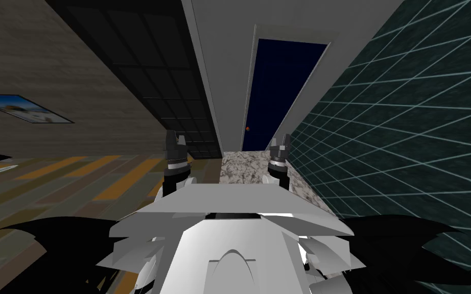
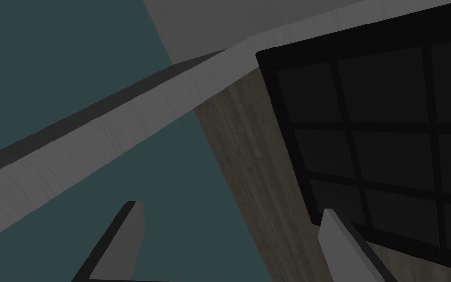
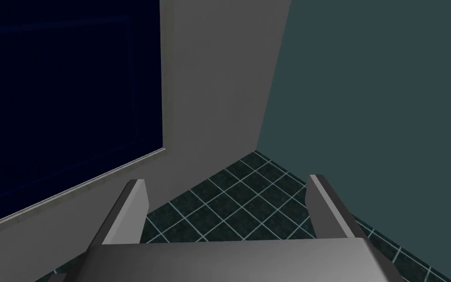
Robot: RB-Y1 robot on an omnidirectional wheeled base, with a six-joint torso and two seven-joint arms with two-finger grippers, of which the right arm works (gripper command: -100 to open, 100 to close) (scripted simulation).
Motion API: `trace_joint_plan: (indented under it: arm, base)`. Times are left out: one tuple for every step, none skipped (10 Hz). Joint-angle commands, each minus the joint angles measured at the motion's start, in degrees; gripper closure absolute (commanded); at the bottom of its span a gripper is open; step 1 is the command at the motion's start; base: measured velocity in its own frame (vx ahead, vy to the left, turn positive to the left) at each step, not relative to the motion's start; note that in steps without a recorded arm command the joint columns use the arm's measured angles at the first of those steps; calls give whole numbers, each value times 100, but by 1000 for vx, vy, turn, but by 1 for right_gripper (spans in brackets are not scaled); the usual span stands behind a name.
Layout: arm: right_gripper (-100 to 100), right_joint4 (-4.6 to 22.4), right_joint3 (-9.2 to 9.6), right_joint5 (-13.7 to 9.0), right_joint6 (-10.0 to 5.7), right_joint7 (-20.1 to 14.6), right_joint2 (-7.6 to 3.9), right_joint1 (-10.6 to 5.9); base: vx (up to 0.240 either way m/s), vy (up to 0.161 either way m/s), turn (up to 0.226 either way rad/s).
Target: Pull the door open
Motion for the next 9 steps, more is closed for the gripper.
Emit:
trace_joint_plan:
  arm:
    - [-100, 106, -28, 57, -40, 95, -47, -7]
    - [-100, 135, -36, 73, -51, 122, -58, -9]
    - [-100, 210, -55, 113, -79, 188, -86, -14]
    - [-100, 284, -74, 153, -106, 255, -113, -19]
    - [-100, 364, -96, 196, -136, 327, -142, -25]
    - [-100, 470, -124, 254, -176, 422, -174, -32]
    - [-100, 577, -152, 311, -216, 518, -206, -39]
    - [-100, 685, -180, 370, -257, 616, -239, -47]
    - [-100, 819, -215, 442, -307, 736, -271, -56]
  base:
    - [84, -13, -11]
    - [137, -20, -6]
    - [158, -2, -5]
    - [191, 12, -9]
    - [193, 13, -12]
    - [207, -14, -13]
    - [202, -37, -8]
    - [185, -12, -8]
    - [171, -12, -18]
